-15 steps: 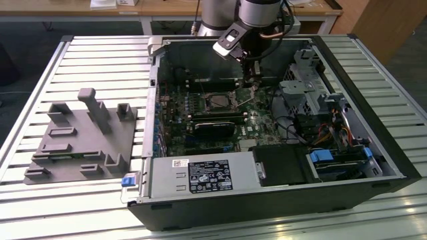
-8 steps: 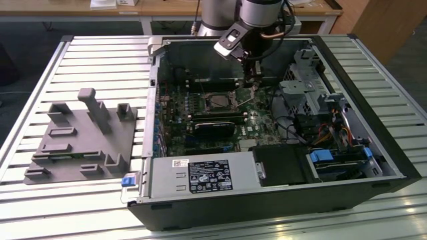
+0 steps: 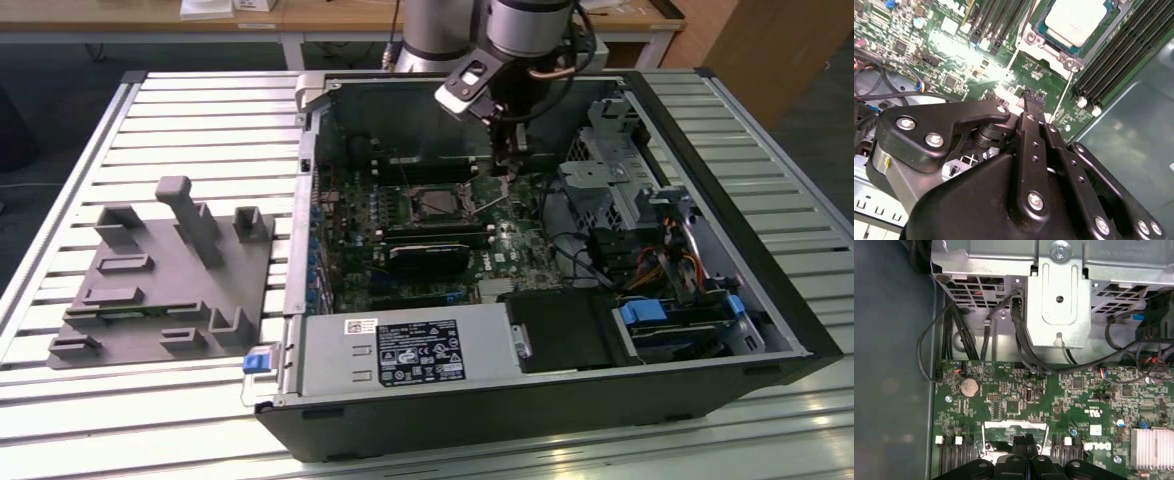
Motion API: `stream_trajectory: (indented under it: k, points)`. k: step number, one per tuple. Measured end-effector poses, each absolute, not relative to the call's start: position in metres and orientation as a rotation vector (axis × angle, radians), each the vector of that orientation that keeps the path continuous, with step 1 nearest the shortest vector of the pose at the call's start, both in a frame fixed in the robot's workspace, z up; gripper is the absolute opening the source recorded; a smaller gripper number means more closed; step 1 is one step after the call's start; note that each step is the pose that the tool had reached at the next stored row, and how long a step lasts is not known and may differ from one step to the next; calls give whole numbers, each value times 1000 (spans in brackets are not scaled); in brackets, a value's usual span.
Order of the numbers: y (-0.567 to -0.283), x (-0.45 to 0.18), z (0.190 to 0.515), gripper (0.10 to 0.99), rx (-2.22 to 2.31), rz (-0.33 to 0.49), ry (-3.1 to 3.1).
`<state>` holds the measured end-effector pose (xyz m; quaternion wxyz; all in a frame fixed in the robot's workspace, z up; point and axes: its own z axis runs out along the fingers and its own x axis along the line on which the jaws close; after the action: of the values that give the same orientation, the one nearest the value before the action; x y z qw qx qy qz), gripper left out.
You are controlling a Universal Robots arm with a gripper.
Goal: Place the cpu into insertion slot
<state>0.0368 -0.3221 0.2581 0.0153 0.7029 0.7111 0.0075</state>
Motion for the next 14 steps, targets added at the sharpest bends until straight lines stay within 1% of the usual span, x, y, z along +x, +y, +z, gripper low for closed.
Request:
stream_trajectory:
  k: [14]
  points:
    - [-321,54,252,106,2174,19,2233]
